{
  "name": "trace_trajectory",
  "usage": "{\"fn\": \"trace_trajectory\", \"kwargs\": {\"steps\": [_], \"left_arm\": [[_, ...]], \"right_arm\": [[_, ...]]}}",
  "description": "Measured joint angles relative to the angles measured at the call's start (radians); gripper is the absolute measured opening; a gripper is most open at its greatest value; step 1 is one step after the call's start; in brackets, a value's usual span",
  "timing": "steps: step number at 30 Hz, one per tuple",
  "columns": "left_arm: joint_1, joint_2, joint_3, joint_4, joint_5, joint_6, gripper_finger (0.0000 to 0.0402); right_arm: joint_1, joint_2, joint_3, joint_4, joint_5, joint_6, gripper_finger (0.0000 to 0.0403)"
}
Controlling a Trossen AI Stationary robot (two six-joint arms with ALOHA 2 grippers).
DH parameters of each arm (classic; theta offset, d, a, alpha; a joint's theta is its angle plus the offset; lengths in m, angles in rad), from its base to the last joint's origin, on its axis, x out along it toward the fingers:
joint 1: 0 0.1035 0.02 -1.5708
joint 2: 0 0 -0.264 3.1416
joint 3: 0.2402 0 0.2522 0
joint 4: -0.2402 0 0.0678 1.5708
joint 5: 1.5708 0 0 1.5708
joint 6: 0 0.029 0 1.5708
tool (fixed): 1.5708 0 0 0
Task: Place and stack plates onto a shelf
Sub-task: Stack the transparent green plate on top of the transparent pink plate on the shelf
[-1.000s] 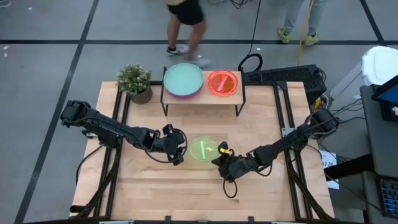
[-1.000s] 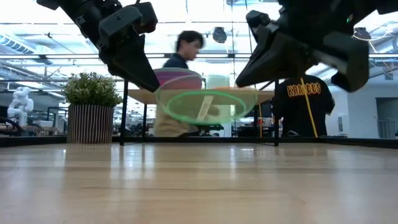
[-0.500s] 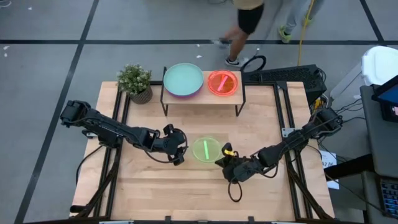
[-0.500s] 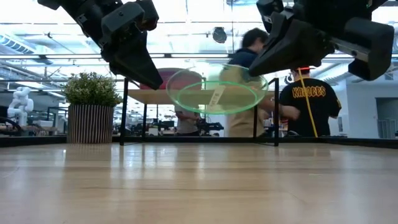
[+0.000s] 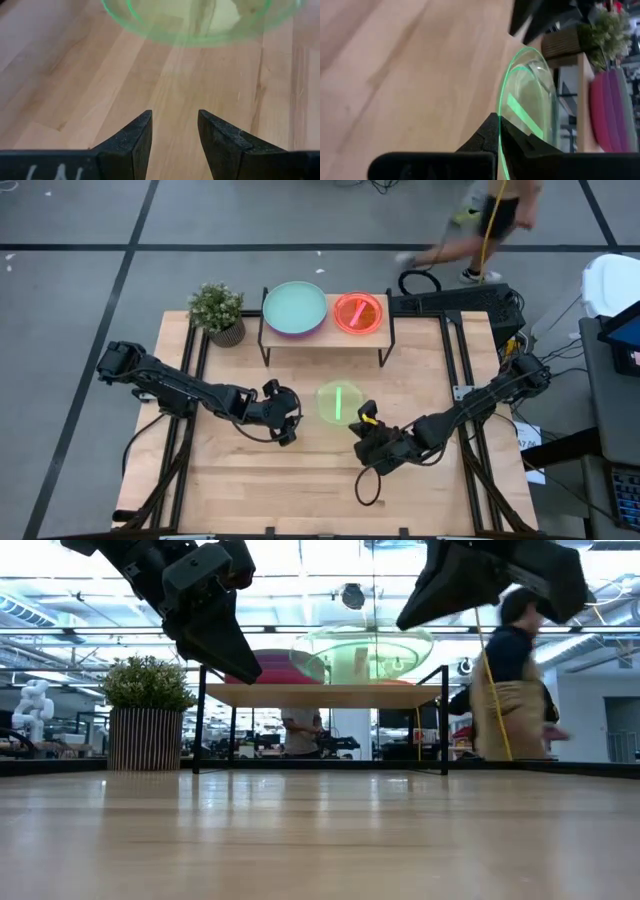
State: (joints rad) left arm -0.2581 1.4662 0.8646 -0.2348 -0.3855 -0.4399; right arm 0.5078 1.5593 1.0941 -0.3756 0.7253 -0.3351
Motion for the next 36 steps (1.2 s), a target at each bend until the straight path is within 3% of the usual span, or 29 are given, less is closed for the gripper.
{"fn": "trace_trajectory", "kwargs": {"steps": [8, 22, 36], "left_arm": [[-0.001, 0.0, 0.0, 0.0, 0.002, -0.006, 0.0163], [-0.002, 0.0, 0.0, 0.001, 0.02, -0.014, 0.0163], [-0.023, 0.0, 0.0, 0.013, 0.022, -0.013, 0.0163]], "right_arm": [[-0.044, 0.0, 0.079, -0.084, 0.059, -0.04, 0.0], [-0.217, -0.004, 0.21, -0.171, 0.059, -0.21, 0.0], [-0.411, -0.143, 0.216, -0.206, 0.021, -0.31, 0.0]]}}
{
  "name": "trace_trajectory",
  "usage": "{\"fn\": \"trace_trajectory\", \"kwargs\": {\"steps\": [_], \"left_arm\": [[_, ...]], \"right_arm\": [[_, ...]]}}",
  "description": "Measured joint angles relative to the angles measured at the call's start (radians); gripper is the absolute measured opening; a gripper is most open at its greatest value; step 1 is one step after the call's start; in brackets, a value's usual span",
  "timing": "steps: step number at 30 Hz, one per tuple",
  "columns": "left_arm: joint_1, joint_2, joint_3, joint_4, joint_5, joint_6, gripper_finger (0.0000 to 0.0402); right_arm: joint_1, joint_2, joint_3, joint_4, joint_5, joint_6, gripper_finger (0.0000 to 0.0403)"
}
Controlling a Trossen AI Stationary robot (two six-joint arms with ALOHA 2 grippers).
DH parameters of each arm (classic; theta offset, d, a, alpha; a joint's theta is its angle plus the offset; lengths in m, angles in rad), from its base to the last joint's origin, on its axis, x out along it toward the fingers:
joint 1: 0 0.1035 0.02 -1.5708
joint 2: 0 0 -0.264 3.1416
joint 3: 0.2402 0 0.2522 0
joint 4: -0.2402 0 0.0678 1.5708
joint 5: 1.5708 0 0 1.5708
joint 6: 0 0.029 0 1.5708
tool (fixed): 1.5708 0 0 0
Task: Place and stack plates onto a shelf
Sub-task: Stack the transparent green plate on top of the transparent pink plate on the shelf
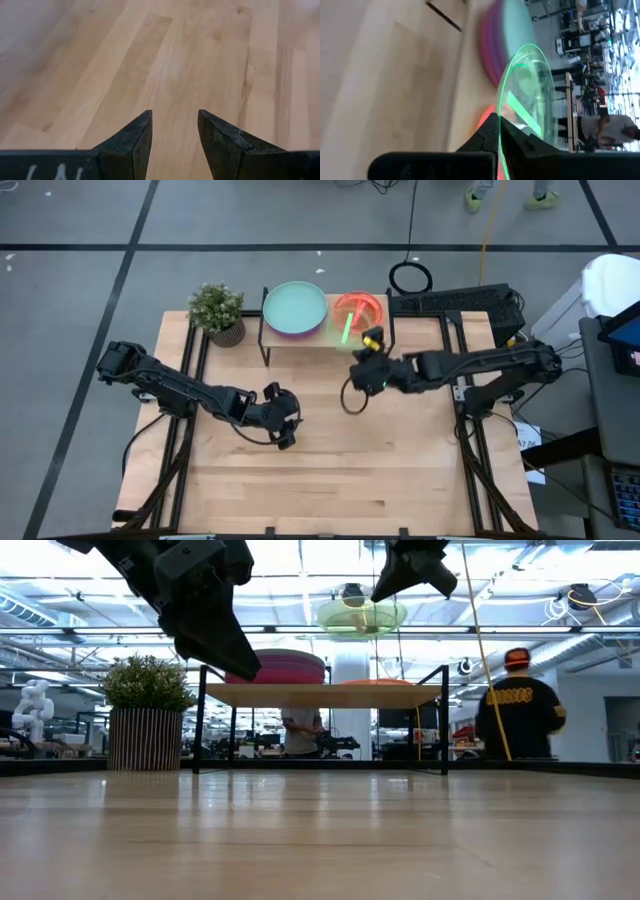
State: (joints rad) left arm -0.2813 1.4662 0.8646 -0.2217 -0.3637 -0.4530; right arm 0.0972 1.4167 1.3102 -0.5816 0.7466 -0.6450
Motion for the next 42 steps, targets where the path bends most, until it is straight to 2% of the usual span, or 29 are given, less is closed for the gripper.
{"fn": "trace_trajectory", "kwargs": {"steps": [8, 15, 23, 33, 42], "left_arm": [[0.0, 0.0, 0.0, 0.037, 0.0, 0.0, 0.0163], [0.0, 0.0, 0.0, 0.052, -0.001, 0.0, 0.0163], [0.0, 0.0, 0.0, 0.053, -0.001, 0.01, 0.0163], [0.0, 0.0, 0.0, 0.056, -0.002, 0.009, 0.0163], [0.0, 0.0, 0.0, 0.056, -0.002, 0.011, 0.0163]], "right_arm": [[-0.123, -0.071, 0.0, 0.002, -0.08, -0.03, 0.0], [-0.216, -0.064, 0.0, 0.002, -0.173, -0.031, 0.0], [-0.287, -0.047, -0.003, 0.006, -0.226, -0.01, 0.0], [-0.345, -0.048, -0.157, 0.155, -0.228, -0.038, 0.0], [-0.353, -0.047, -0.247, 0.244, -0.227, -0.06, 0.0]]}}
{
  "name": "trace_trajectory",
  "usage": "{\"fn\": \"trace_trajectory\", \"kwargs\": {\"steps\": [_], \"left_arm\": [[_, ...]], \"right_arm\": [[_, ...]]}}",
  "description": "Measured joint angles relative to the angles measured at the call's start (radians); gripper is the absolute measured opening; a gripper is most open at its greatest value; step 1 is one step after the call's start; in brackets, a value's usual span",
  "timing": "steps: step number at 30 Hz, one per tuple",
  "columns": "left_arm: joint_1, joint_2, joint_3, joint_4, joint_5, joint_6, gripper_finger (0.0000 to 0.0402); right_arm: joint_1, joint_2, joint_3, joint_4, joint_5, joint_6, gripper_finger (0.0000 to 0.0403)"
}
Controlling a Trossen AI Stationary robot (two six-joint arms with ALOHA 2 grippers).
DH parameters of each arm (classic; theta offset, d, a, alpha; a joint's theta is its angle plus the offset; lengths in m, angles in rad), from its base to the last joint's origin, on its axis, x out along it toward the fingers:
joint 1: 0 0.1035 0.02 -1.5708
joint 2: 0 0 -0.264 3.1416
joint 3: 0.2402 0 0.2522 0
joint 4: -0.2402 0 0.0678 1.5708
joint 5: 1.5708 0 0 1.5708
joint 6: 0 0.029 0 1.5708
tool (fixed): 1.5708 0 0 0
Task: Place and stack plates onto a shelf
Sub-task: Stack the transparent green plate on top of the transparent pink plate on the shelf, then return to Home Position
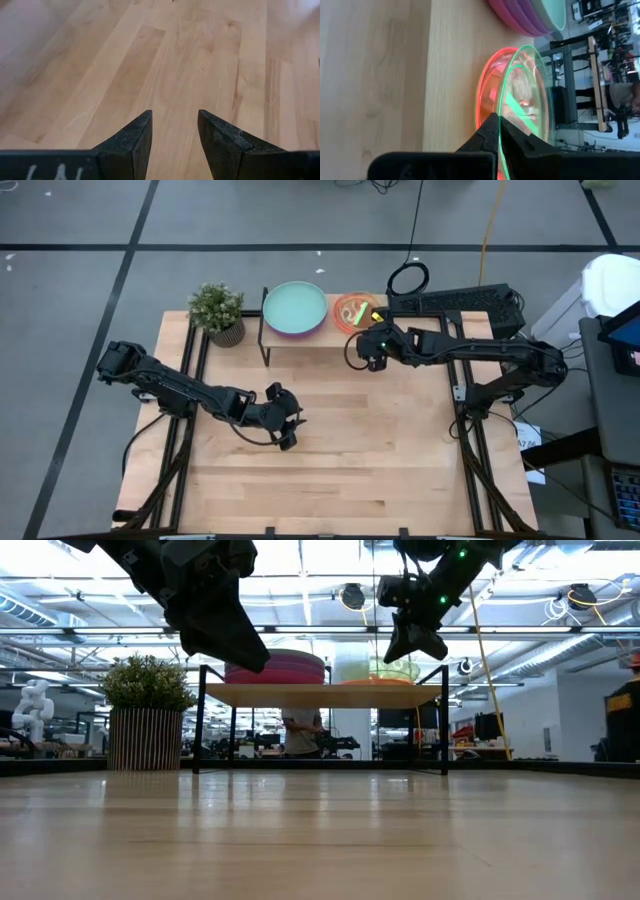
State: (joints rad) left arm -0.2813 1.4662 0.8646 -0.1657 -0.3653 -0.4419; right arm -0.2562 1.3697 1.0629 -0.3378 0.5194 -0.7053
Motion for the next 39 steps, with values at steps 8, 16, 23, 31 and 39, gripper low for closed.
{"fn": "trace_trajectory", "kwargs": {"steps": [8, 16, 23, 31, 39], "left_arm": [[0.0, 0.0, 0.0, 0.014, -0.001, 0.018, 0.0163], [0.0, 0.0, 0.0, 0.014, -0.001, 0.019, 0.0163], [0.0, 0.0, 0.0, 0.014, -0.001, 0.018, 0.0163], [0.0, 0.0, 0.0, 0.014, -0.001, 0.019, 0.0163], [0.0, 0.0, 0.0, 0.013, 0.0, 0.016, 0.0163]], "right_arm": [[-0.01, 0.0, -0.045, 0.073, 0.0, -0.025, 0.0], [-0.021, 0.0, -0.067, 0.087, -0.001, -0.041, 0.0], [-0.022, 0.0, -0.121, 0.195, -0.001, -0.053, 0.0007], [-0.012, -0.005, -0.136, 0.266, 0.02, -0.052, 0.007], [0.084, -0.104, -0.136, 0.272, 0.108, 0.051, 0.0118]]}}
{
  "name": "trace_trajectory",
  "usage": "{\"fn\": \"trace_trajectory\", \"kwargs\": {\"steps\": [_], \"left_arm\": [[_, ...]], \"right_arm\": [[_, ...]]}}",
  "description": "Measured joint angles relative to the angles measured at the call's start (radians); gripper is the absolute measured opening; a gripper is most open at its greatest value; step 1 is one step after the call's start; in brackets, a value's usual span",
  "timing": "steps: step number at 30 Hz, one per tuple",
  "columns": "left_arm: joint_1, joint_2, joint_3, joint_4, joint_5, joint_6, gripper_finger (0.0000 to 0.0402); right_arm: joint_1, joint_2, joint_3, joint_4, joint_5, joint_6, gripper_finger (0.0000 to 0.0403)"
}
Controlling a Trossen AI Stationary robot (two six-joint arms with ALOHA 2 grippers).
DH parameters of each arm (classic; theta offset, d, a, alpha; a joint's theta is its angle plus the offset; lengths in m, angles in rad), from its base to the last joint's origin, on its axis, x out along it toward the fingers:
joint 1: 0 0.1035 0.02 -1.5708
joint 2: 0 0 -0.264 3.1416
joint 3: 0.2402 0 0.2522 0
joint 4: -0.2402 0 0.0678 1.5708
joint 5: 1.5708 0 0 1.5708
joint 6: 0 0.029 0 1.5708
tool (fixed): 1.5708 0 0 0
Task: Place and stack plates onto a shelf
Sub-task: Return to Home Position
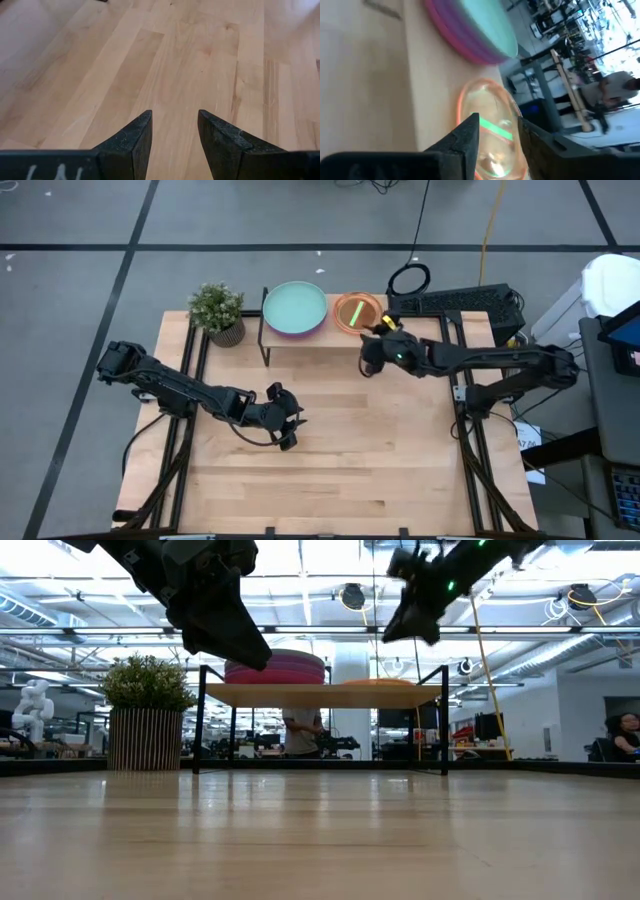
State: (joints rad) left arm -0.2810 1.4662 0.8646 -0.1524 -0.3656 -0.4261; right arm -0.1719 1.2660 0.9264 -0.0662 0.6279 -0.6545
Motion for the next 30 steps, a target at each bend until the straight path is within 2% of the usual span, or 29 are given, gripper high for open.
{"fn": "trace_trajectory", "kwargs": {"steps": [7, 11, 16, 22, 26, 30], "left_arm": [[-0.001, 0.0, 0.0, 0.0, 0.0, 0.009, 0.0163], [-0.026, -0.017, 0.0, 0.002, -0.011, 0.051, 0.0149], [-0.078, -0.085, 0.0, -0.005, -0.07, 0.065, 0.0082], [-0.176, -0.17, 0.0, -0.078, -0.132, 0.083, 0.0017], [-0.242, -0.204, -0.01, -0.129, -0.273, 0.039, 0.0005], [-0.301, -0.206, -0.047, -0.123, -0.293, 0.035, 0.0005]], "right_arm": [[0.165, -0.133, -0.001, -0.178, -0.015, 0.292, 0.0124], [0.265, -0.217, -0.047, -0.201, -0.027, 0.405, 0.0118], [0.346, -0.336, -0.14, -0.185, -0.028, 0.48, 0.0102], [0.418, -0.45, -0.253, -0.185, -0.058, 0.551, 0.0053], [0.455, -0.511, -0.316, -0.152, -0.089, 0.565, 0.0012], [0.48, -0.555, -0.388, -0.059, -0.165, 0.51, 0.0007]]}}
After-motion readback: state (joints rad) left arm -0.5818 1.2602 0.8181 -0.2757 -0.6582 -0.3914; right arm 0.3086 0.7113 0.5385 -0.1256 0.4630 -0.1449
